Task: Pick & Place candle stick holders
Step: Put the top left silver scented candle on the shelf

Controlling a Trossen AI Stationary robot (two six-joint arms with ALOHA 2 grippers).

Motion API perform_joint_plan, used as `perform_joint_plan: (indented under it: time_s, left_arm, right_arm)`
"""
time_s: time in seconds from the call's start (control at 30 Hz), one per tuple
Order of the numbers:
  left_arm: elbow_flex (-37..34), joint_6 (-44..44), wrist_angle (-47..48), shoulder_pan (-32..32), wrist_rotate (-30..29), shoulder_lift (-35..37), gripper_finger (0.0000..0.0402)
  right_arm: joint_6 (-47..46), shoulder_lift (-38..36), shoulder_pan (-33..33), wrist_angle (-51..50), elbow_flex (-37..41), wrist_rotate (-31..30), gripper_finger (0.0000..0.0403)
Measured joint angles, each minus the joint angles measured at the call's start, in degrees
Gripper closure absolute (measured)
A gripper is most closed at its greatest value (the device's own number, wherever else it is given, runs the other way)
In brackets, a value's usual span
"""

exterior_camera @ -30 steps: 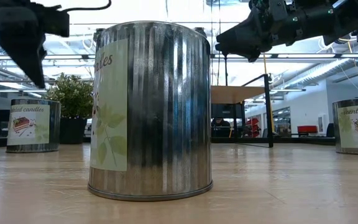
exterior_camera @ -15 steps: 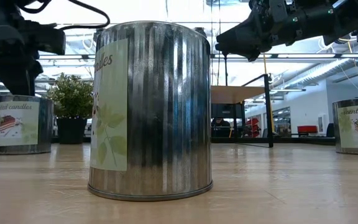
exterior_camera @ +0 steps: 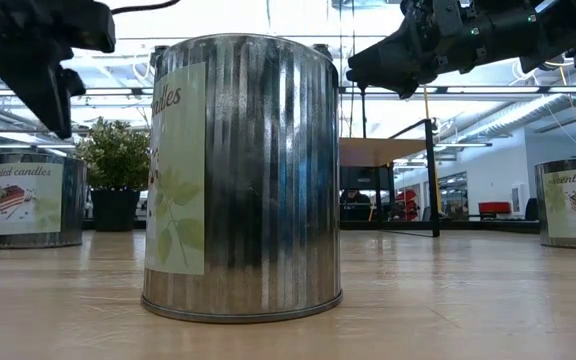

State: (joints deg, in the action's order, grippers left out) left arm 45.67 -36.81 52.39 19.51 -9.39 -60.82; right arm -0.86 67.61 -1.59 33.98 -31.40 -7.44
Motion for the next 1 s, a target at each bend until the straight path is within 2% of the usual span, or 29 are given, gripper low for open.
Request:
perform_joint_plan:
  time_s: [0.3, 0.7, 0.8, 1.0]
  left_arm:
    - [-0.4, -2.1, -0.4, 3.8, 0.2, -2.3, 0.0266]
    - [-0.4, -1.5, -0.1, 5.4, 0.4, -12.2, 0.0268]
    - [-0.3, 0.2, 0.0, 5.4, 0.4, -12.6, 0.0292]
    - [-0.2, 0.4, -1.5, 5.3, 0.0, -12.1, 0.0387]
  right_arm:
    - [0.0, 0.0, 0.0, -0.1, 0.0, 0.0, 0.0232]
    - [0.0, 0.0, 0.0, -0.6, 0.0, 0.0, 0.0232]
    - [0.0, 0.0, 0.0, -0.4, 0.0, 0.0, 0.0232]
    - [0.0, 0.0, 0.0, -0.4, 0.0, 0.0, 0.0232]
